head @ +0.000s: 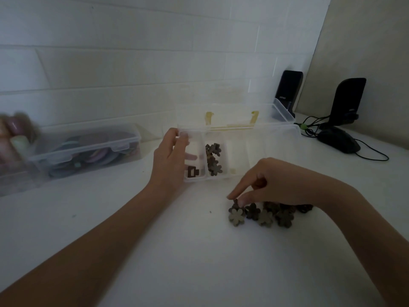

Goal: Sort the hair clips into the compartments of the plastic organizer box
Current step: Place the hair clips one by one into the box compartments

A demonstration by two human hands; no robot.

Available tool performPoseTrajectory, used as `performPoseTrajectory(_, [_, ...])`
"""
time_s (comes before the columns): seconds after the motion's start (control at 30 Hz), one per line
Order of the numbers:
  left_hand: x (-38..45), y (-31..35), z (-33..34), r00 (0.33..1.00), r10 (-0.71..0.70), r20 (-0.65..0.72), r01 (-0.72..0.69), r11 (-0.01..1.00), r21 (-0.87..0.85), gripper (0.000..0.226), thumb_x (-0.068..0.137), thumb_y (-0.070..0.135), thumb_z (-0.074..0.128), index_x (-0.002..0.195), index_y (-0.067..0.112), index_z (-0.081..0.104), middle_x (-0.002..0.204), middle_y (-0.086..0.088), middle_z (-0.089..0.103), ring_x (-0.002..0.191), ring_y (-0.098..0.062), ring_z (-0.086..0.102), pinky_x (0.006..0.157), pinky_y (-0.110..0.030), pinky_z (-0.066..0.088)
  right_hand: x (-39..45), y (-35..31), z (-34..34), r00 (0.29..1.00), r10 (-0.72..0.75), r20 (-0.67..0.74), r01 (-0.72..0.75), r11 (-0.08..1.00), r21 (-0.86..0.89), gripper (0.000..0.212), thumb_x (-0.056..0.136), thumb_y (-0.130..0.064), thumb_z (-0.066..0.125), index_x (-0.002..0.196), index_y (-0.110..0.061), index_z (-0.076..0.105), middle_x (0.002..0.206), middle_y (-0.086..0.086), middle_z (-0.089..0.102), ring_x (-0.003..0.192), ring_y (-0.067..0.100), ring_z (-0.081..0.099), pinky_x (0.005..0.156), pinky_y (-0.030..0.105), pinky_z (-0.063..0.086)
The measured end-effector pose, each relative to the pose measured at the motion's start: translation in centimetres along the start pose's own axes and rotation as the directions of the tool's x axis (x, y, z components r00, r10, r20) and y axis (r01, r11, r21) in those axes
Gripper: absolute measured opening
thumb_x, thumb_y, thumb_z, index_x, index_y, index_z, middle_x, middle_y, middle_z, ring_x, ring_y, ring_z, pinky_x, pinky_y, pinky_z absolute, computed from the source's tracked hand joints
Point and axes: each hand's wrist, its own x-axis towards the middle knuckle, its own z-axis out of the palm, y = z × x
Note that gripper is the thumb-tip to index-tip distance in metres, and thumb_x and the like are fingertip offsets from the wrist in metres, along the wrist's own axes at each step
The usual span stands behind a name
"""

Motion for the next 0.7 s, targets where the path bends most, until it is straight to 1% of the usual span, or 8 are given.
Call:
performPoseTrajectory(0.13, [0.0,0.0,0.0,1.0,0.004,0.005,-0.004,1.0,0.005,0.015,0.084,0.042,0.043,0.076,0.036,0.053,0.091,0.003,0.059,0.071,-0.024,0.069,0.054,-0.03,0.046,0.1,0.3,0.2,0.999,-0.035,0.016,0.035,0.999,0.005,0.008,0.079,-0.032,0.071,0.086,-0.034,0.074,0.047,-0.006,0.046,0.044,0.007,0.034,0.051,0.02,0.03])
performPoseTrajectory(0.2, [0.0,0.0,0.0,1.0,0.001,0.005,-0.001,1.0,-0.002,0.015,0.084,0.043,0.043,0.076,0.036,0.053,0.091,0.003,0.059,0.071,-0.023,0.069,0.053,-0.03,0.046,0.3,0.2,0.3,0.998,-0.064,-0.005,0.064,0.998,0.014,0.003,0.08,-0.03,0.071,0.081,-0.03,0.074,0.05,-0.005,0.051,0.045,0.007,0.036,0.05,0.019,0.032])
performPoseTrajectory(0.3, [0.0,0.1,0.0,1.0,-0.003,0.002,0.003,1.0,-0.007,0.015,0.083,0.042,0.043,0.072,0.038,0.053,0.087,0.006,0.06,0.071,-0.023,0.069,0.054,-0.03,0.046,0.3,0.1,0.2,0.985,-0.094,-0.142,0.106,0.991,0.083,0.004,0.079,-0.025,0.071,0.075,-0.024,0.071,0.061,-0.005,0.061,0.051,0.009,0.043,0.052,0.025,0.039])
performPoseTrajectory(0.4, [0.0,0.1,0.0,1.0,0.001,0.003,-0.001,1.0,-0.015,0.015,0.083,0.041,0.044,0.07,0.037,0.052,0.087,0.004,0.059,0.072,-0.024,0.069,0.054,-0.031,0.047,0.5,-0.2,0.1,0.947,-0.067,-0.314,0.124,0.978,0.167,0.009,0.079,-0.022,0.069,0.072,-0.018,0.065,0.076,-0.008,0.068,0.057,0.009,0.054,0.065,0.037,0.052])
performPoseTrajectory(0.47, [0.0,0.1,0.1,1.0,0.008,0.004,-0.008,1.0,-0.013,0.017,0.083,0.041,0.044,0.068,0.039,0.051,0.089,0.003,0.059,0.072,-0.025,0.069,0.056,-0.034,0.048,0.6,-0.4,0.4,0.908,-0.018,-0.418,0.128,0.963,0.237,0.013,0.081,-0.019,0.068,0.073,-0.011,0.061,0.077,-0.004,0.068,0.058,0.007,0.061,0.068,0.041,0.054])
performPoseTrajectory(0.53, [-0.1,0.2,0.1,1.0,0.01,0.001,-0.01,1.0,-0.015,0.018,0.084,0.041,0.044,0.067,0.041,0.051,0.088,0.003,0.059,0.073,-0.026,0.069,0.059,-0.038,0.05,0.9,-0.5,0.8,0.875,0.038,-0.483,0.12,0.949,0.292,0.016,0.082,-0.016,0.067,0.073,-0.007,0.059,0.077,-0.002,0.068,0.058,0.009,0.066,0.066,0.042,0.054])
performPoseTrajectory(0.6, [-0.1,0.2,0.1,1.0,0.016,0.0,-0.016,1.0,-0.012,0.019,0.084,0.041,0.044,0.067,0.04,0.05,0.088,0.003,0.059,0.074,-0.027,0.069,0.061,-0.043,0.051,1.2,-0.6,1.3,0.853,0.076,-0.516,0.118,0.936,0.333,0.016,0.083,-0.016,0.067,0.071,-0.009,0.058,0.071,-0.008,0.066,0.057,0.011,0.068,0.058,0.038,0.051])
performPoseTrajectory(0.7, [-0.1,0.2,0.1,1.0,0.025,0.004,-0.025,1.0,-0.011,0.018,0.084,0.041,0.044,0.068,0.039,0.05,0.088,0.002,0.06,0.074,-0.028,0.069,0.061,-0.043,0.051,1.5,-0.6,1.9,0.826,0.088,-0.557,0.124,0.935,0.333,0.015,0.082,-0.019,0.069,0.071,-0.014,0.059,0.066,-0.017,0.065,0.054,0.009,0.066,0.051,0.021,0.046])
